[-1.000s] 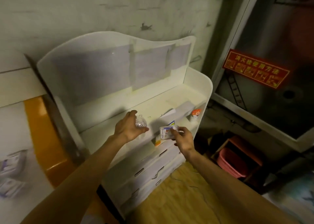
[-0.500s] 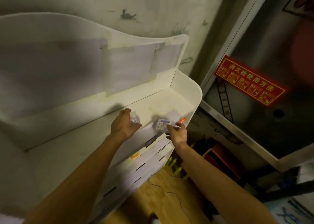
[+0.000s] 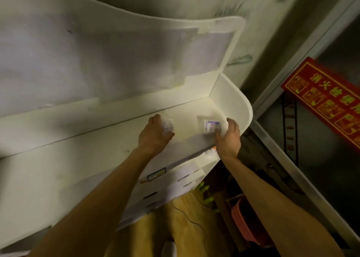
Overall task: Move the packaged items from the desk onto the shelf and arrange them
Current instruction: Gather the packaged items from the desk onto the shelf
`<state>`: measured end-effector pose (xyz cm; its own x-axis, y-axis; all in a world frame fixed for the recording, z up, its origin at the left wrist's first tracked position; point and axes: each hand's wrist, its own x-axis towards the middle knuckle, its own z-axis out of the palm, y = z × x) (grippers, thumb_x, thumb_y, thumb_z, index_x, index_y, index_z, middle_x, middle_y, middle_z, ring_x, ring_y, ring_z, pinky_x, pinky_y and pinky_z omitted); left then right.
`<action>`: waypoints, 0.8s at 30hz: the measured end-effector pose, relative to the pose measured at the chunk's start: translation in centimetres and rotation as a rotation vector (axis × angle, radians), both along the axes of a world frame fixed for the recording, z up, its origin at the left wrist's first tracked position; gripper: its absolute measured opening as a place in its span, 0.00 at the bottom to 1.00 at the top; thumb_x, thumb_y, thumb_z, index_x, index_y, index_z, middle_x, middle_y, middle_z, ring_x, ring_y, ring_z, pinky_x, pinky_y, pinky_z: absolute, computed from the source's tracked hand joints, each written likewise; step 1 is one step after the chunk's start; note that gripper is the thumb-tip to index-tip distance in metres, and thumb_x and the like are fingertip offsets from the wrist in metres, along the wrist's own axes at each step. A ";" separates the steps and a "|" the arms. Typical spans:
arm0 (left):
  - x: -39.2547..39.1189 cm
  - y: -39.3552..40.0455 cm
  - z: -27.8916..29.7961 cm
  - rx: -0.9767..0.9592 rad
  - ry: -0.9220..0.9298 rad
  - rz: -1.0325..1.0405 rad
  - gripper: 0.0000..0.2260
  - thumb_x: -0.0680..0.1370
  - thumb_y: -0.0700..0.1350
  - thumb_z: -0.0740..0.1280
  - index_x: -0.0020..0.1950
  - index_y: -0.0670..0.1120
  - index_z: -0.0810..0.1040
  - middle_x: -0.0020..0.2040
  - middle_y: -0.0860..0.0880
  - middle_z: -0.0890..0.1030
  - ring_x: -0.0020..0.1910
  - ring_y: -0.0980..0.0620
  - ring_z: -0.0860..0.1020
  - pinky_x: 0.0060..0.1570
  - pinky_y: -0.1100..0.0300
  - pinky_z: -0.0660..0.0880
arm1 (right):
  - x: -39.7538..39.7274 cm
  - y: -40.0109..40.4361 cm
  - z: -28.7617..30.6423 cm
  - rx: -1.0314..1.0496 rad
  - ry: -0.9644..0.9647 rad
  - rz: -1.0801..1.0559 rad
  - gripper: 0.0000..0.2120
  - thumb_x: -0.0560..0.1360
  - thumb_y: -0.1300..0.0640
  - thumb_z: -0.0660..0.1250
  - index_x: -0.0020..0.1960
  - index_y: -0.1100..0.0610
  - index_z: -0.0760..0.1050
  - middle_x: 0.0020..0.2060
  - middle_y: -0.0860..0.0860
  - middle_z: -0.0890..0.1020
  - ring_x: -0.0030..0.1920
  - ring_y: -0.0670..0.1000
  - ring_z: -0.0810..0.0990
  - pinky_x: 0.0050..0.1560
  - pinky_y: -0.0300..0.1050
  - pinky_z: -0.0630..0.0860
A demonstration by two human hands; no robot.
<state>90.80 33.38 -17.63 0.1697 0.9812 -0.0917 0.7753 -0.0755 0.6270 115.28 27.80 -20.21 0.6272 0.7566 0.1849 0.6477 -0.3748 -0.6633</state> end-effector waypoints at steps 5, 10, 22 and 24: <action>3.5 -0.1 -0.3 0.032 -0.009 0.047 0.30 0.73 0.58 0.72 0.68 0.45 0.67 0.63 0.44 0.74 0.54 0.43 0.78 0.47 0.52 0.76 | 2.3 -0.5 -2.9 -0.150 -0.402 0.468 0.22 0.83 0.46 0.57 0.74 0.52 0.68 0.75 0.51 0.69 0.74 0.56 0.67 0.74 0.62 0.65; 5.2 0.1 -0.5 0.019 0.010 0.017 0.42 0.73 0.61 0.73 0.77 0.45 0.56 0.74 0.42 0.66 0.69 0.40 0.71 0.62 0.46 0.73 | 4.8 1.5 -3.4 -0.364 -0.404 0.442 0.30 0.83 0.38 0.48 0.81 0.50 0.50 0.81 0.51 0.52 0.81 0.57 0.49 0.78 0.62 0.49; -5.4 -2.8 3.4 0.273 0.403 -0.054 0.39 0.81 0.66 0.52 0.81 0.41 0.47 0.82 0.42 0.49 0.80 0.44 0.50 0.78 0.51 0.47 | -0.5 2.3 1.8 -0.141 -0.399 0.558 0.29 0.83 0.44 0.58 0.79 0.58 0.60 0.79 0.57 0.59 0.80 0.58 0.54 0.77 0.60 0.57; -8.3 -3.6 5.4 0.349 0.488 -0.082 0.38 0.81 0.65 0.55 0.81 0.40 0.51 0.81 0.41 0.51 0.80 0.43 0.51 0.79 0.50 0.47 | -4.1 2.3 3.9 -0.020 -0.405 0.605 0.28 0.83 0.45 0.57 0.78 0.58 0.61 0.79 0.56 0.60 0.80 0.57 0.55 0.77 0.58 0.57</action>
<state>82.51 29.81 -12.26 0.2651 0.9530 0.1468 0.9502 -0.2840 0.1280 111.20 30.06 -16.29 -0.0165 0.9550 0.2961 0.9387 0.1168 -0.3242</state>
